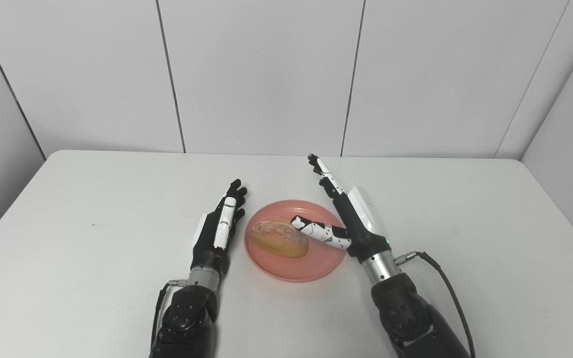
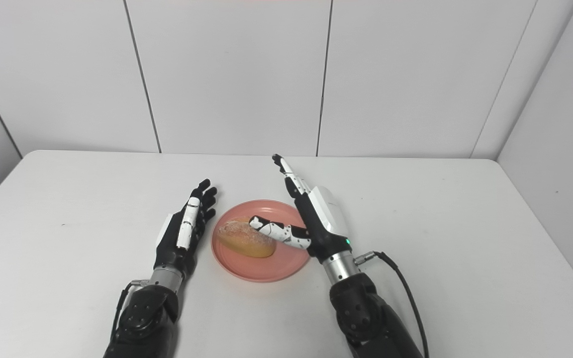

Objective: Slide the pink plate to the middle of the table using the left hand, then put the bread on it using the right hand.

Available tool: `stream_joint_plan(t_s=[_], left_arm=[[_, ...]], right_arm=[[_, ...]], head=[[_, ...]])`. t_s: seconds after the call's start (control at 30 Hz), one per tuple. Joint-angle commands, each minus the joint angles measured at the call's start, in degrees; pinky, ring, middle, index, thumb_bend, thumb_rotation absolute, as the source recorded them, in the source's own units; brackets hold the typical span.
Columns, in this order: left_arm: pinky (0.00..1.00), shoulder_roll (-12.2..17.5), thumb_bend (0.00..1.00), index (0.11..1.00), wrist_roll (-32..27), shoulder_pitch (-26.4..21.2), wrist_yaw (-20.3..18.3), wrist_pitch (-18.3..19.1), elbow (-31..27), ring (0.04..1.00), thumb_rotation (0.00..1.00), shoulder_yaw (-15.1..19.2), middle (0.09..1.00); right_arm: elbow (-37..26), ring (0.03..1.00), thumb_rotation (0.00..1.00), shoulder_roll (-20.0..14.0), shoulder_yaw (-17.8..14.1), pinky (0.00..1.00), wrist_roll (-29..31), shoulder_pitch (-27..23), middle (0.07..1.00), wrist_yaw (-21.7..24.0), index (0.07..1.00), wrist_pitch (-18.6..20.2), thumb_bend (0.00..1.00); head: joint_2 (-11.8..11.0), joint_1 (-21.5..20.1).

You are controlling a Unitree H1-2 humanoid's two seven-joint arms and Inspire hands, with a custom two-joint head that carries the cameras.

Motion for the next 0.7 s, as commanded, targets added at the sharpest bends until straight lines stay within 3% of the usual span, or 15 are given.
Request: stream_joint_plan(t_s=[0.0, 0.13, 0.33, 0.67], left_arm=[[0.98, 0.11, 0.48, 0.917, 0.2, -1.91, -0.14, -1.59, -0.47, 0.965, 1.0, -0.05, 0.937], [1.0, 0.21, 0.47, 0.92, -0.35, -1.9, -0.53, -1.27, -0.79, 0.975, 1.0, 0.14, 0.945], [1.0, 0.47, 0.48, 0.936, -0.49, -1.8, -1.0, -0.82, -1.47, 0.982, 1.0, 0.11, 0.956], [1.0, 0.85, 0.47, 0.939, -0.66, -1.73, -1.37, -0.76, -1.53, 0.981, 1.0, 0.43, 0.959]], right_arm=[[-1.91, 0.988, 0.97, 1.09, -2.34, 0.96, 6.16, -1.23, 0.999, 2.99, 1.0, 2.51, 0.66], [-0.74, 1.0, 1.0, 2.62, -5.77, 1.0, 13.89, -0.84, 1.0, 6.05, 1.0, 4.15, 0.71], [0.95, 1.0, 1.0, 4.06, -8.74, 1.0, 17.98, -0.61, 1.0, 6.92, 1.0, 5.99, 0.81], [2.22, 1.0, 1.0, 4.95, -10.24, 1.0, 19.54, -1.01, 1.0, 7.43, 1.0, 9.06, 0.76]], head=[[-0.05, 0.03], [-0.03, -0.14], [0.0, -0.27], [-0.12, -0.49]])
